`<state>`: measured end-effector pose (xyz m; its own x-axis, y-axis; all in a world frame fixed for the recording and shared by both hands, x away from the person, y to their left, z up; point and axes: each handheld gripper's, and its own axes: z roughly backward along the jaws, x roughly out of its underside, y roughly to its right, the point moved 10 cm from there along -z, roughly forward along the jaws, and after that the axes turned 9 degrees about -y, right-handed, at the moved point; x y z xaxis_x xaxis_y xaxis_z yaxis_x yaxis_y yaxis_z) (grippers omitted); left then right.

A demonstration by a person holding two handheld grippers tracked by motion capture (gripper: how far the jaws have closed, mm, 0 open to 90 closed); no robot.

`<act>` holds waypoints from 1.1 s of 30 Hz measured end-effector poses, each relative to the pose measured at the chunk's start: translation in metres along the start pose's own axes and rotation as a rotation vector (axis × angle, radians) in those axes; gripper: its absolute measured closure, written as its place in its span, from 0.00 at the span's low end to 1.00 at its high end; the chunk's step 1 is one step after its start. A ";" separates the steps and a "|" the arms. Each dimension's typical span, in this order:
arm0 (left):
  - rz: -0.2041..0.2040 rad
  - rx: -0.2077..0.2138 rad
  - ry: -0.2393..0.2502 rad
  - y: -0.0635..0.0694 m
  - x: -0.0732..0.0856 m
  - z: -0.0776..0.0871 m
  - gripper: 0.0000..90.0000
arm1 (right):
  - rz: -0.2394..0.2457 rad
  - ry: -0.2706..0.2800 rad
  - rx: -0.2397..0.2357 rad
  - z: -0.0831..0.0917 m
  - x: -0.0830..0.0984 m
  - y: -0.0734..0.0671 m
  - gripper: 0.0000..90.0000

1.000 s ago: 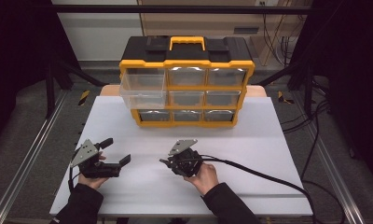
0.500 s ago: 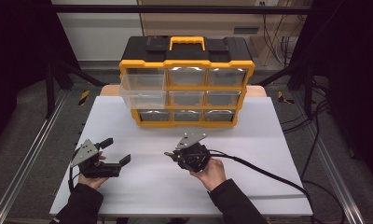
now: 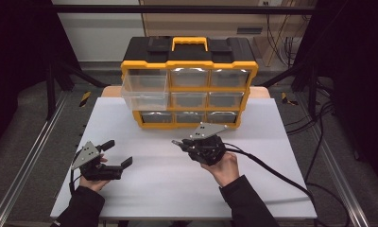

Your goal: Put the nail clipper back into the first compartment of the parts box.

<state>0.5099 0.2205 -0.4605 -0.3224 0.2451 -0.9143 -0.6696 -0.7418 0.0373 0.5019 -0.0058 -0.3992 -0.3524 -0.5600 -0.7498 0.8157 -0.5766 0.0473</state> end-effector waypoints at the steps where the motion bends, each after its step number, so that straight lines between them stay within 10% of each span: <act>1: 0.000 0.001 -0.001 0.000 0.000 0.000 0.02 | -0.002 0.004 0.002 0.003 -0.002 0.001 0.88; 33: 0.001 0.001 0.000 0.000 0.000 0.000 0.02 | 0.032 0.158 0.037 0.068 -0.072 0.013 0.88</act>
<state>0.5097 0.2201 -0.4608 -0.3232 0.2445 -0.9142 -0.6699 -0.7415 0.0385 0.5071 -0.0134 -0.2995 -0.2480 -0.4795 -0.8418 0.8066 -0.5834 0.0947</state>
